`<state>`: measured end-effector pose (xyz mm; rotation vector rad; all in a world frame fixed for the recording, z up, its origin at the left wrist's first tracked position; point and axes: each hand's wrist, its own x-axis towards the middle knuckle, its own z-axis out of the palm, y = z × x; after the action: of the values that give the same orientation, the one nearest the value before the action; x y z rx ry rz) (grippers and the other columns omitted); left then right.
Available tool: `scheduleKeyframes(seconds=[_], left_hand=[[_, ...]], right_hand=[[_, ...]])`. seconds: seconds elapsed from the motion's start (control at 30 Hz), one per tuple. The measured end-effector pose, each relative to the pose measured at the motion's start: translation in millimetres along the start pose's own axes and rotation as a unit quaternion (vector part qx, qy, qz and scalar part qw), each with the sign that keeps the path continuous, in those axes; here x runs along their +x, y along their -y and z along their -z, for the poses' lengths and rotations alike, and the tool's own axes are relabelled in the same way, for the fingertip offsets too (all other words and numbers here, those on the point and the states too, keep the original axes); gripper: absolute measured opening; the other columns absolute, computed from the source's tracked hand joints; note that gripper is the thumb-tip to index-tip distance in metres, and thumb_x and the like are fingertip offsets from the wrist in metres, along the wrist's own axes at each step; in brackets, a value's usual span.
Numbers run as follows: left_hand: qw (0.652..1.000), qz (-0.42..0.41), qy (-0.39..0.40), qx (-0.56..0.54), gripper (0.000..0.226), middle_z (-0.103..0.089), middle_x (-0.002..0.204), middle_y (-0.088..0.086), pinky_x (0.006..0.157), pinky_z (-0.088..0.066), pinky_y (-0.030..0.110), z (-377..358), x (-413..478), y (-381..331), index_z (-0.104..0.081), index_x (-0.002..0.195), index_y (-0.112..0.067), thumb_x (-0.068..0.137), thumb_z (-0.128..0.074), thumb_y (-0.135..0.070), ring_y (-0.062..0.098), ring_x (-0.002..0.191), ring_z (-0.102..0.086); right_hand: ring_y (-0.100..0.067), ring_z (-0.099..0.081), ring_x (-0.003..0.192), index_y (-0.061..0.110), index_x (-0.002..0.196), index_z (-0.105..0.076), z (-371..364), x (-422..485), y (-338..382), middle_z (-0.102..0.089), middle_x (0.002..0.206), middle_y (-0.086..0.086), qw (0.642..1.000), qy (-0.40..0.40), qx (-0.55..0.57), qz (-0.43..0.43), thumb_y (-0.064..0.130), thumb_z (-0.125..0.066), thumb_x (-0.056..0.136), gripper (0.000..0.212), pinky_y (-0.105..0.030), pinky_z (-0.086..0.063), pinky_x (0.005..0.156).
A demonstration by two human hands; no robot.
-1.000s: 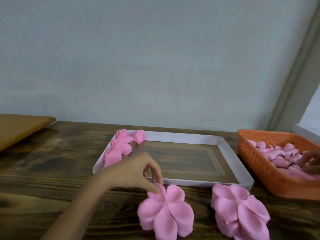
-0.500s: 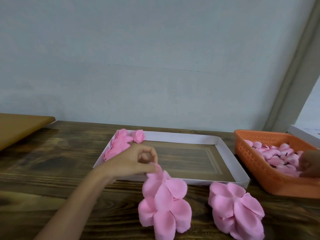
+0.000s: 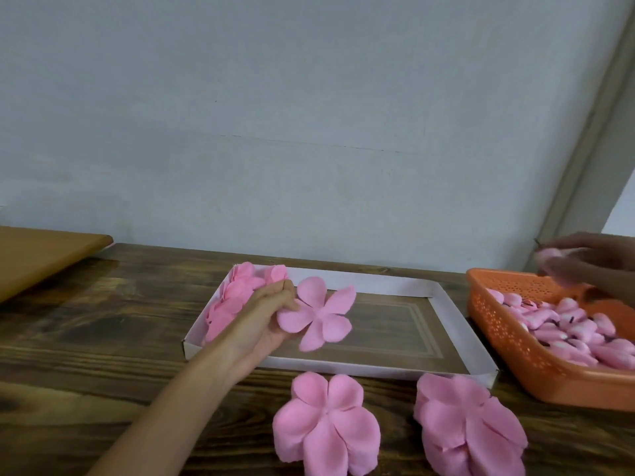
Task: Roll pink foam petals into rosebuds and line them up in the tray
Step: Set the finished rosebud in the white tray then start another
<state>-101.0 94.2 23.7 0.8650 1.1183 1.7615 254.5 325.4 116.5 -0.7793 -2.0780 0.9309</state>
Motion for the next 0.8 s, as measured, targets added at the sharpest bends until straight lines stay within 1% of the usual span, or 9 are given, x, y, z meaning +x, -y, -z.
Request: scheduleKeyframes(seconds=[0.07, 0.13, 0.27, 0.33, 0.4, 0.5, 0.63, 0.73, 0.8], left_hand=[[1.000, -0.016, -0.012, 0.011, 0.010, -0.061, 0.094, 0.018, 0.089, -0.048, 0.042, -1.8, -0.6, 1.8, -0.052, 0.087, 0.000, 0.083, -0.058, -0.008, 0.038, 0.112, -0.064], [0.998, -0.031, -0.037, 0.035, 0.013, -0.068, 0.090, 0.017, 0.082, -0.055, 0.045, -4.0, -2.5, 2.5, -0.061, 0.098, 0.007, 0.095, -0.056, -0.004, 0.045, 0.106, -0.068], [0.992, -0.030, -0.113, 0.047, 0.014, -0.065, 0.085, 0.017, 0.064, -0.050, 0.040, -11.1, -4.7, 3.9, -0.061, 0.095, 0.001, 0.101, -0.048, -0.001, 0.040, 0.084, -0.065], [0.986, -0.019, -0.153, 0.057, 0.010, -0.066, 0.094, 0.024, 0.069, -0.053, 0.047, -10.3, -2.2, 7.6, -0.061, 0.100, 0.000, 0.101, -0.052, -0.003, 0.042, 0.089, -0.067], [0.983, -0.009, -0.173, 0.059, 0.019, -0.071, 0.106, 0.030, 0.080, -0.056, 0.058, -9.6, 0.8, 11.1, -0.061, 0.110, 0.008, 0.100, -0.054, -0.006, 0.049, 0.100, -0.069], [0.982, -0.006, -0.181, 0.057, 0.031, -0.069, 0.117, 0.030, 0.094, -0.055, 0.058, -8.4, 3.0, 13.4, -0.056, 0.122, 0.013, 0.102, -0.057, -0.010, 0.046, 0.109, -0.068], [0.983, -0.001, -0.170, 0.067, 0.031, -0.063, 0.120, 0.034, 0.098, -0.052, 0.061, -1.6, 6.5, 18.0, -0.054, 0.118, 0.013, 0.103, -0.057, -0.014, 0.045, 0.108, -0.066], [0.985, -0.005, -0.153, 0.074, 0.018, -0.070, 0.102, 0.019, 0.074, -0.058, 0.042, 0.9, 9.2, 21.9, -0.061, 0.106, 0.001, 0.101, -0.062, -0.016, 0.026, 0.092, -0.070], [0.987, -0.005, -0.143, 0.073, 0.011, -0.070, 0.098, 0.013, 0.078, -0.056, 0.042, -1.7, 9.4, 22.7, -0.063, 0.098, -0.006, 0.099, -0.065, -0.016, 0.024, 0.092, -0.070]], right_hand=[[-0.003, -0.073, 0.076, 0.019, 0.109, -0.071, -33.8, -13.0, 23.0, -0.079, 0.087, 0.010, 0.999, 0.014, 0.043, 0.004, 0.023, -0.069, 0.100, 0.010, -0.016, -0.059, 0.066], [-0.010, -0.073, 0.082, 0.026, 0.114, -0.074, -74.8, -19.8, 48.8, -0.078, 0.090, 0.002, 0.997, 0.036, 0.054, 0.045, 0.040, -0.074, 0.094, 0.025, -0.019, -0.060, 0.070], [-0.013, -0.070, 0.078, 0.029, 0.112, -0.076, -163.0, -19.2, 74.9, -0.073, 0.088, 0.001, 0.989, 0.067, 0.097, 0.088, 0.030, -0.067, 0.099, 0.015, -0.028, -0.060, 0.068], [-0.009, -0.069, 0.075, 0.033, 0.113, -0.073, -198.1, -15.4, 78.1, -0.072, 0.089, 0.011, 0.993, 0.053, 0.037, 0.101, 0.030, -0.067, 0.099, 0.016, -0.028, -0.059, 0.070], [-0.003, -0.065, 0.078, 0.034, 0.112, -0.070, -222.7, -17.0, 76.2, -0.070, 0.087, 0.016, 0.992, 0.027, -0.015, 0.121, 0.035, -0.070, 0.094, 0.018, -0.017, -0.051, 0.068], [0.001, -0.063, 0.082, 0.028, 0.102, -0.070, -243.8, -18.0, 65.2, -0.070, 0.084, 0.016, 0.993, 0.017, -0.008, 0.114, 0.034, -0.078, 0.088, 0.016, -0.014, -0.049, 0.066], [-0.007, -0.064, 0.095, 0.028, 0.109, -0.072, -255.7, -18.9, 45.9, -0.071, 0.099, 0.015, 0.993, 0.036, -0.020, 0.115, 0.039, -0.075, 0.091, 0.022, -0.037, -0.057, 0.081], [-0.005, -0.054, 0.119, 0.032, 0.109, -0.071, -256.7, -15.8, 35.1, -0.061, 0.120, 0.016, 0.991, 0.033, -0.040, 0.123, 0.041, -0.073, 0.091, 0.020, -0.035, -0.051, 0.097], [0.001, -0.047, 0.134, 0.039, 0.103, -0.068, -256.5, -15.4, 32.7, -0.058, 0.129, 0.019, 0.991, 0.070, 0.018, 0.112, 0.033, -0.074, 0.093, 0.013, -0.034, -0.049, 0.104]])
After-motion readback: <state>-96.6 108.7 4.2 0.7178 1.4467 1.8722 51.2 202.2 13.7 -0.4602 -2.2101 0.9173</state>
